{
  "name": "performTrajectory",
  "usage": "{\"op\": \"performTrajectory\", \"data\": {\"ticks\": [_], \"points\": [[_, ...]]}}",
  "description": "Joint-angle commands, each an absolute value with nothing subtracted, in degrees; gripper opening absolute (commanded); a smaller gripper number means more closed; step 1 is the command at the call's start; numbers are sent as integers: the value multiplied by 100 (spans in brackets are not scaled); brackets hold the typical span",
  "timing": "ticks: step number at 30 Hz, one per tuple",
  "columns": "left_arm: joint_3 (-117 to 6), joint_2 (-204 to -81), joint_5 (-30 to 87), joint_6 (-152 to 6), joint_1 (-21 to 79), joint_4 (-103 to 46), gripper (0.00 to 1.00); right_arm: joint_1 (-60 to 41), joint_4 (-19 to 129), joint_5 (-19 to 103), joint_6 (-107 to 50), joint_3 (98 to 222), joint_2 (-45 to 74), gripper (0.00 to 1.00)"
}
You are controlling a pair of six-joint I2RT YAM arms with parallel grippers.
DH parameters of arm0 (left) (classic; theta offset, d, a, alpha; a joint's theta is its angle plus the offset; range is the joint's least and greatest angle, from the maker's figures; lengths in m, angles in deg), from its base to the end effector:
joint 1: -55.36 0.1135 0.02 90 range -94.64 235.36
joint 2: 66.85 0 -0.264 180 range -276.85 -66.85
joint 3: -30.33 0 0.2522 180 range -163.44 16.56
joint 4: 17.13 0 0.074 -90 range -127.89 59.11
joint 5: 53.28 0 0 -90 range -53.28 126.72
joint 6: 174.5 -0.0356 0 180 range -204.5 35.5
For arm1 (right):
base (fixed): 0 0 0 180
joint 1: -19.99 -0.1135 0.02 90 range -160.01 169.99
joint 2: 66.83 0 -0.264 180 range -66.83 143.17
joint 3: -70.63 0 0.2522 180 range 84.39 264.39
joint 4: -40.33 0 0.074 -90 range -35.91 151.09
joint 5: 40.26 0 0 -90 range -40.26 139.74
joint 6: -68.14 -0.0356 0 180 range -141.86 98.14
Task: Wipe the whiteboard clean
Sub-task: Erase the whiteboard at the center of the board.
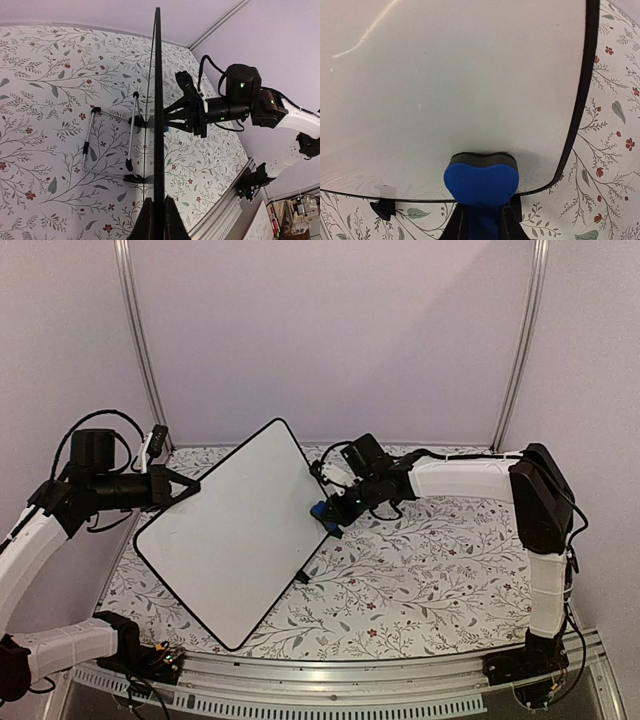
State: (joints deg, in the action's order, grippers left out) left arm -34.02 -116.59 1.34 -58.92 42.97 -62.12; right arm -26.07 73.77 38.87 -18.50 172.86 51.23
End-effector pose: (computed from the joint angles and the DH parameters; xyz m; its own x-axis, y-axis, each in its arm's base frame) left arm 0.1736 -0.0593 0.3265 -0.7317 -0.1997 -0.6517 0.3846 0.6685 -0.6366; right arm 0.3129 0.3344 0.1951 -0.4785 -0.5795 -0.6597 -0.8220 0.5599 0.1044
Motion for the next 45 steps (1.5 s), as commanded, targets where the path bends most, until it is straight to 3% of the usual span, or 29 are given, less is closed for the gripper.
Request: {"op": "performTrajectory", "data": {"ticks": [1, 20, 45], "points": [[-3425, -11545, -191, -5823, 4253, -5931, 0, -2453, 7089, 3919, -2067, 17574, 5228, 9], [-3303, -11563, -251, -5785, 4257, -5788, 0, -2421, 7109, 3107, -2064, 16735, 5450, 9], [-3293, -11449, -204, -5797, 4256, -5870, 0, -2730, 7650, 3465, -1679, 16575, 5452, 9]]}}
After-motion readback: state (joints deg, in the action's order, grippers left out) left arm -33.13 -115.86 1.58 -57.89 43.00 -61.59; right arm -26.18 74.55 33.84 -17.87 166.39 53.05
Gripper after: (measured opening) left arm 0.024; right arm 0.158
